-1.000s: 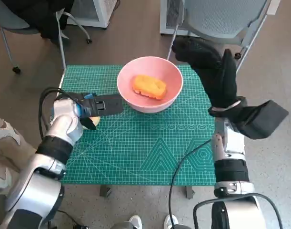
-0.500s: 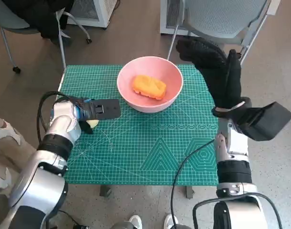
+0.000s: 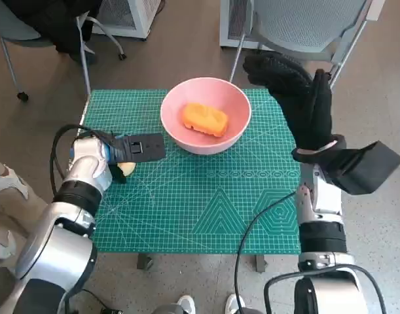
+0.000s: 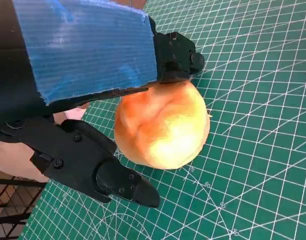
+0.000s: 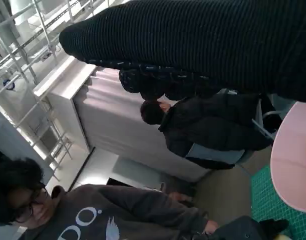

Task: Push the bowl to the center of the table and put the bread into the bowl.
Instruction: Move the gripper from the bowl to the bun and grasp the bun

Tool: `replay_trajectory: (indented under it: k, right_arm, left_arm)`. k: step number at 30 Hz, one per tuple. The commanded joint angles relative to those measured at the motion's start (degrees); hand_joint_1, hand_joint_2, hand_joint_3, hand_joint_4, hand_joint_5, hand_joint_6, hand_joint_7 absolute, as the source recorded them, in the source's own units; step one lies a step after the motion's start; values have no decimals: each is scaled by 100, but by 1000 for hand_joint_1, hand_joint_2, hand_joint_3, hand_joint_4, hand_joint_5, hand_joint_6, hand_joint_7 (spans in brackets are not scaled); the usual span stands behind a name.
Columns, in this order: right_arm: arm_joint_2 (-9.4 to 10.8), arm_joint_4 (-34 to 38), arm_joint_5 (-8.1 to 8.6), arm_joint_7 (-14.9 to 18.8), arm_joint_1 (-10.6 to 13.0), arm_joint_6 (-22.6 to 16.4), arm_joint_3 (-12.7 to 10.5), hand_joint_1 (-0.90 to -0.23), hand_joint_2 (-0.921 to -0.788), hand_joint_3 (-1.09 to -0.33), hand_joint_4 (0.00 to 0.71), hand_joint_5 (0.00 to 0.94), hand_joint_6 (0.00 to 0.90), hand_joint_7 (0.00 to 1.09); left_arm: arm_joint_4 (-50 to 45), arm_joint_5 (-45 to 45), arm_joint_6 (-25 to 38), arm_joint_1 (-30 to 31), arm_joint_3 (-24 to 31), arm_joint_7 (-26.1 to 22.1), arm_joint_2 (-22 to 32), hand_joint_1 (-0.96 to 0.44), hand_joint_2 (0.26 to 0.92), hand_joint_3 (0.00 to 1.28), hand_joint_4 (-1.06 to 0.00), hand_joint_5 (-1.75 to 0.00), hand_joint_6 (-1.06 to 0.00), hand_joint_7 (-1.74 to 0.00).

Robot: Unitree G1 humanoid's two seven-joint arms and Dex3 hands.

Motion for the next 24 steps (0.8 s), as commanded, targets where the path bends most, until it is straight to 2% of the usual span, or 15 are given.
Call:
replay_trajectory:
  k: [1, 2, 3, 4, 6, 7, 8, 9, 10, 12, 13, 17, 24]
  right_arm:
    - [-5, -12, 0, -30, 114, 93, 25, -703, -921, -917, 146, 0, -1, 451]
    - [-1, -12, 4, -28, 111, 96, 25, -703, -921, -917, 146, 0, -1, 451]
    - [2, -13, 7, -26, 109, 98, 25, -703, -921, -917, 146, 0, -1, 451]
    - [5, -17, 9, -24, 112, 99, 27, -703, -921, -917, 146, 0, -1, 451]
    - [9, -12, 11, -18, 111, 99, 27, -704, -921, -916, 145, 0, -1, 451]
    - [9, -2, 12, -16, 106, 97, 26, -704, -921, -916, 145, 0, -1, 450]
    - [10, 3, 13, -15, 105, 97, 26, -704, -921, -916, 145, 0, -1, 450]
    - [11, 5, 13, -14, 105, 97, 26, -704, -921, -916, 145, 0, -1, 450]
    - [13, 11, 15, -15, 99, 99, 26, -704, -921, -915, 145, 0, -1, 451]
    - [18, 21, 17, -14, 92, 97, 25, -704, -921, -916, 145, 0, -1, 451]
    - [20, 37, 18, -13, 84, 94, 24, -704, -921, -916, 145, 0, -1, 451]
    - [26, 50, 32, -2, 70, 95, 20, -704, -921, -916, 145, 0, -1, 450]
    - [41, 100, 31, -7, 30, 80, 19, -703, -921, -917, 144, 0, -1, 449]
  left_arm:
    - [120, -126, -8, 57, 43, 212, -23, -68, 722, 17, -376, -100, -285, -24]
    - [108, -150, -22, 75, 68, 332, -17, -58, 726, 18, -399, -108, -291, -26]
    - [101, -170, -33, 87, 84, 419, -13, -23, 740, 23, -452, -371, -332, -23]
    - [81, -197, -62, 128, 104, 581, -5, 0, 750, 26, -456, -595, -360, -19]
    - [43, -241, -131, 222, 131, 923, 7, 187, 818, 37, -610, -860, -466, -53]
    - [30, -259, -166, 264, 142, 1087, 10, 229, 826, 39, -659, -900, -531, -113]
    - [7, -268, -226, 332, 151, 1317, 15, 291, 832, 46, -734, -951, -599, -255]
    - [-4, -275, -270, 376, 156, 1477, 18, 187, 836, 76, -741, -999, -652, -548]
    - [-12, -263, -357, 438, 148, 1695, 27, 120, 839, 96, -741, -1036, -682, -742]
    - [-15, -227, -526, 545, 121, 2077, 51, 62, 850, 116, -722, -1088, -689, -928]
    - [-9, -209, -602, 586, 106, 2237, 62, 42, 854, 129, -718, -1168, -693, -928]
    - [19, -138, -784, 667, 29, 2567, 109, 13, 861, 144, -705, -1272, -697, -941]
    - [56, -247, -898, 607, 92, 2368, 172, 2, 883, 107, -735, -1230, -665, -1016]
